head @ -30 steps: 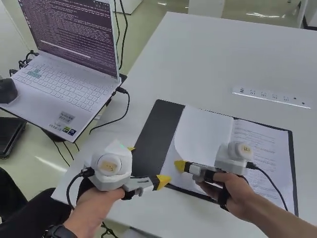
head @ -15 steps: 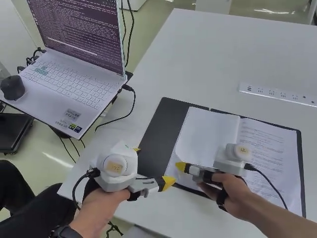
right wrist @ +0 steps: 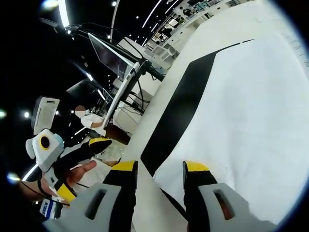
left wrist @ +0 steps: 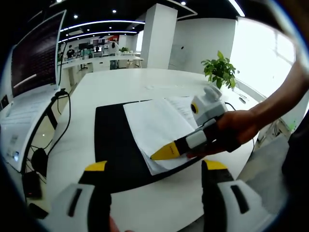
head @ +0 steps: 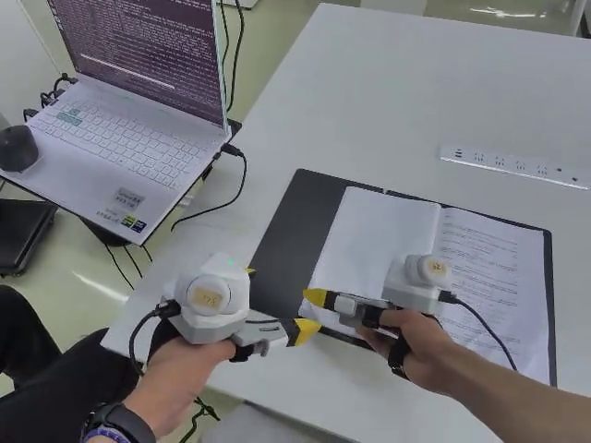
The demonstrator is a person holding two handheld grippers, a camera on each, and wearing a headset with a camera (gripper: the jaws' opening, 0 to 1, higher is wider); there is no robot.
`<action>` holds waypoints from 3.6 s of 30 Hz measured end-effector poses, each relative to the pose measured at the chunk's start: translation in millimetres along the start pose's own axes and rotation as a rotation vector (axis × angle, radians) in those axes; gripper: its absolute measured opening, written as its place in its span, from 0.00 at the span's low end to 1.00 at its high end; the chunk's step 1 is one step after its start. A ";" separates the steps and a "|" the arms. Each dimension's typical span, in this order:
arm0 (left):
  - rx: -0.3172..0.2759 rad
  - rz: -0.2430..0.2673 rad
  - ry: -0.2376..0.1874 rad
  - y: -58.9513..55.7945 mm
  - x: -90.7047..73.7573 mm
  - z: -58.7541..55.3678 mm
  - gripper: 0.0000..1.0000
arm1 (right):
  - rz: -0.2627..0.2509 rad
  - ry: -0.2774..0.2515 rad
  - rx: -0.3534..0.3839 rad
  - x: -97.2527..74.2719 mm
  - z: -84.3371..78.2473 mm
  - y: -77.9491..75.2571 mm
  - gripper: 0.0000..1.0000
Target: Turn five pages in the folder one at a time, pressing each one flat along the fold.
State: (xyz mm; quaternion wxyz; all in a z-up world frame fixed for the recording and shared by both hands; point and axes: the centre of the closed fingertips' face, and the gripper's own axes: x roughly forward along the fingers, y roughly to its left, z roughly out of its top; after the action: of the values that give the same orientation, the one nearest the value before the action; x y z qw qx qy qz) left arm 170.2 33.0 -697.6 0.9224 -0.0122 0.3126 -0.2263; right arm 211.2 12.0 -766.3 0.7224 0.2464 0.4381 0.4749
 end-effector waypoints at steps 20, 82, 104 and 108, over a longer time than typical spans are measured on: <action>-0.014 -0.046 0.035 -5.2 50.2 -3.9 0.43 | 0.025 -0.143 -0.005 -50.1 37.2 -8.3 0.45; -0.004 0.026 0.169 6.3 91.8 -49.0 0.00 | -0.125 -0.219 -0.124 -113.3 89.1 -106.0 0.00; -0.016 0.039 0.169 4.9 91.2 -48.4 0.00 | -0.181 -0.383 -0.036 -104.0 149.8 -143.3 0.00; -0.018 0.036 0.170 5.0 91.3 -48.5 0.00 | -0.195 -0.388 -0.048 -99.9 160.7 -149.2 0.00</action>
State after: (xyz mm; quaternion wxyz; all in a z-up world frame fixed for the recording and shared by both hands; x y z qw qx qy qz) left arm 208.1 4.5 -789.5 0.8964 0.0044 0.3919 -0.2071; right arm 404.2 -132.3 -762.1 0.8414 0.2722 0.3011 0.3568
